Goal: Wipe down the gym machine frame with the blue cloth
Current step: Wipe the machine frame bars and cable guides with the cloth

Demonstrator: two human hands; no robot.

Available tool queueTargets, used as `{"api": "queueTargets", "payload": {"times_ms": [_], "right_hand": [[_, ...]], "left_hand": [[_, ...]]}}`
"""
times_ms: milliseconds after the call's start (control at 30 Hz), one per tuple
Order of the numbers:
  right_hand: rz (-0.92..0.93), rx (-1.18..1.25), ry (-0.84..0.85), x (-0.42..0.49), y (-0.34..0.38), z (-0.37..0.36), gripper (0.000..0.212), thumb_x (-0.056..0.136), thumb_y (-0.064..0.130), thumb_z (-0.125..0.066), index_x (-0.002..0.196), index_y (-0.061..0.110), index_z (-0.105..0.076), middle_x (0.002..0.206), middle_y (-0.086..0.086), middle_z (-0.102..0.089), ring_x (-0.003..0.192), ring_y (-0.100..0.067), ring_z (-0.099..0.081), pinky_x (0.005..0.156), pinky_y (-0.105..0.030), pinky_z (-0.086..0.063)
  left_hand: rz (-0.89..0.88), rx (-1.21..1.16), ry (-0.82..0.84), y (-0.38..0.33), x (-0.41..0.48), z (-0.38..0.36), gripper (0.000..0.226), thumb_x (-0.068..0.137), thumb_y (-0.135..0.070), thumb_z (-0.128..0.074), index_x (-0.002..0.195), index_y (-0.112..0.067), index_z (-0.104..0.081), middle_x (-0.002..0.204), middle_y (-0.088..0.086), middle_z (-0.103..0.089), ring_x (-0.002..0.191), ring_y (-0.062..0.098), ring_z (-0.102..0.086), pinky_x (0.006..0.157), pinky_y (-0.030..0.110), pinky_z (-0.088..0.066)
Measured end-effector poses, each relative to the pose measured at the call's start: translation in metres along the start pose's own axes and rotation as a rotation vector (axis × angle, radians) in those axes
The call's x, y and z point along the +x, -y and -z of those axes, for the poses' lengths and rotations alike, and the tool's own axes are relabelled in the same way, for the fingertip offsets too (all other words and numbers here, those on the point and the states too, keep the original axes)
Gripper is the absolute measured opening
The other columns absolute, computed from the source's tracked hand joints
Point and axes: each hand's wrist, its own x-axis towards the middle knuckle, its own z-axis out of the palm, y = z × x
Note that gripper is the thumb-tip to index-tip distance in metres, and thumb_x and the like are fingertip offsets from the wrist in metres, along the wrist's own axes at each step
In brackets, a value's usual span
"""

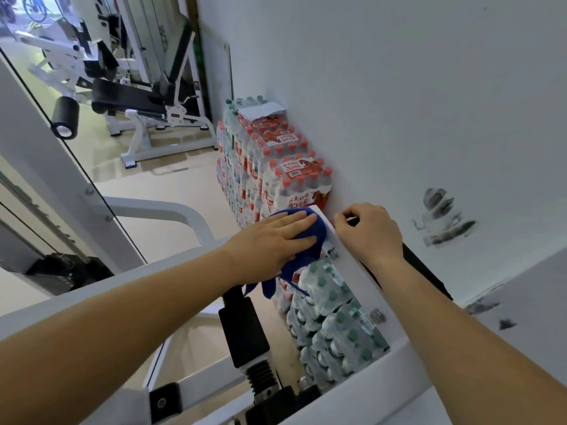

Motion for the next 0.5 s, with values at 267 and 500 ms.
{"api": "queueTargets", "payload": {"times_ms": [267,500], "right_hand": [[0.148,-0.135,0.274,-0.028,-0.023,0.015,0.051,0.105,0.048,-0.038,0.153,0.03,-0.043,0.161,0.009,-0.036,0.154,-0.018,-0.02,0.127,-0.04,-0.012],[0.147,-0.054,0.112,-0.026,-0.021,0.008,0.041,0.1,0.043,-0.039,0.133,0.03,-0.06,0.135,0.013,-0.059,0.134,-0.017,-0.048,0.116,-0.043,-0.036]], "left_hand": [[0.06,-0.015,-0.136,0.001,-0.02,-0.004,0.042,0.102,-0.034,-0.054,0.144,-0.029,-0.055,0.16,0.002,-0.041,0.147,0.023,-0.038,0.12,0.032,-0.016],[0.04,-0.103,-0.049,-0.005,0.029,-0.002,0.045,0.096,-0.031,-0.061,0.141,-0.028,-0.058,0.167,0.005,-0.024,0.154,0.024,-0.024,0.123,0.043,-0.028]]}}
